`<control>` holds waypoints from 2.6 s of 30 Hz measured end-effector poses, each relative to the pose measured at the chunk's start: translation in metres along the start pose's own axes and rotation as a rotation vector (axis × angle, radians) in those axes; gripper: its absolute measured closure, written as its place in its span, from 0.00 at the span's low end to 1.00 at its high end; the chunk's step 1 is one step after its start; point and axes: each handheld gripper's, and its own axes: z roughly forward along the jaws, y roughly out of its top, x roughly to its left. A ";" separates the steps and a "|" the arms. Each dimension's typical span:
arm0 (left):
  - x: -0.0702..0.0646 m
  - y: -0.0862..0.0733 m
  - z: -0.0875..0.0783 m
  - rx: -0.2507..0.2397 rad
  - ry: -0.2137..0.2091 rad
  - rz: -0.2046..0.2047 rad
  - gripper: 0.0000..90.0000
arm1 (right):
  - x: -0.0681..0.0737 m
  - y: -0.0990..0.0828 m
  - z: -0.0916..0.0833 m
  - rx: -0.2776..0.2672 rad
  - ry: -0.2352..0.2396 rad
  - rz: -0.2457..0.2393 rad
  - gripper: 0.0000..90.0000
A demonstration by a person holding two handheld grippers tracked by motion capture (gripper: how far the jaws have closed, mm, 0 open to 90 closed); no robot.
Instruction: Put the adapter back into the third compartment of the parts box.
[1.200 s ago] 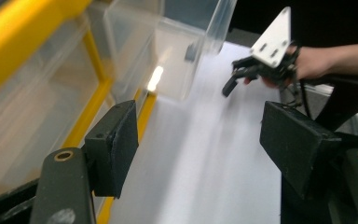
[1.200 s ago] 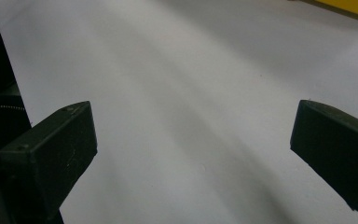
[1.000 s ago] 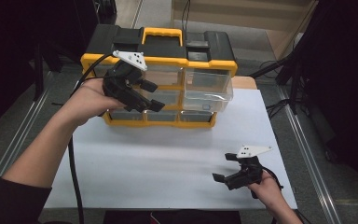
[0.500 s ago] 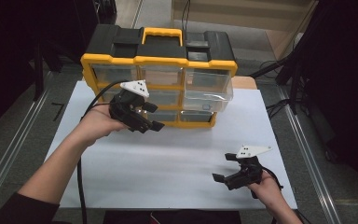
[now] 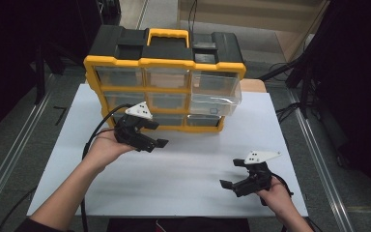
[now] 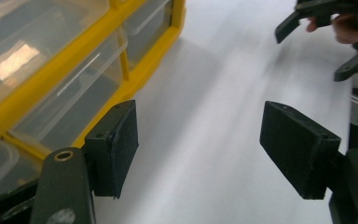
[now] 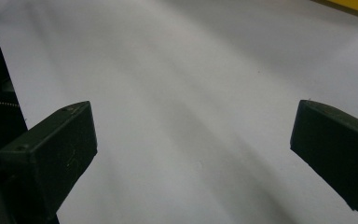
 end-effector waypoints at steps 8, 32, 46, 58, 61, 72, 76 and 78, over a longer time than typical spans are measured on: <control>-0.002 -0.028 0.014 -0.004 0.020 -0.046 0.32 | -0.001 0.000 0.000 0.002 -0.006 -0.001 0.00; -0.011 -0.086 0.012 -0.007 0.005 -0.120 0.29 | -0.001 -0.001 0.000 0.013 -0.014 -0.004 0.00; -0.013 -0.110 -0.006 0.009 0.001 -0.143 0.28 | -0.002 -0.002 0.001 0.020 -0.019 0.002 0.00; -0.011 -0.131 -0.026 0.019 0.029 -0.174 0.27 | -0.003 -0.003 0.002 0.031 -0.028 0.002 0.00; -0.009 -0.138 -0.030 0.020 0.042 -0.184 0.27 | -0.003 -0.003 0.002 0.032 -0.028 0.002 0.00; -0.008 -0.143 -0.030 0.038 0.046 -0.189 0.27 | -0.004 -0.003 0.002 0.037 -0.027 0.002 0.00; -0.007 -0.143 -0.030 0.041 0.050 -0.190 0.27 | -0.003 -0.003 0.003 0.038 -0.026 0.002 0.00; -0.005 -0.144 -0.029 0.043 0.061 -0.198 0.24 | -0.004 -0.004 0.003 0.042 -0.026 0.000 0.00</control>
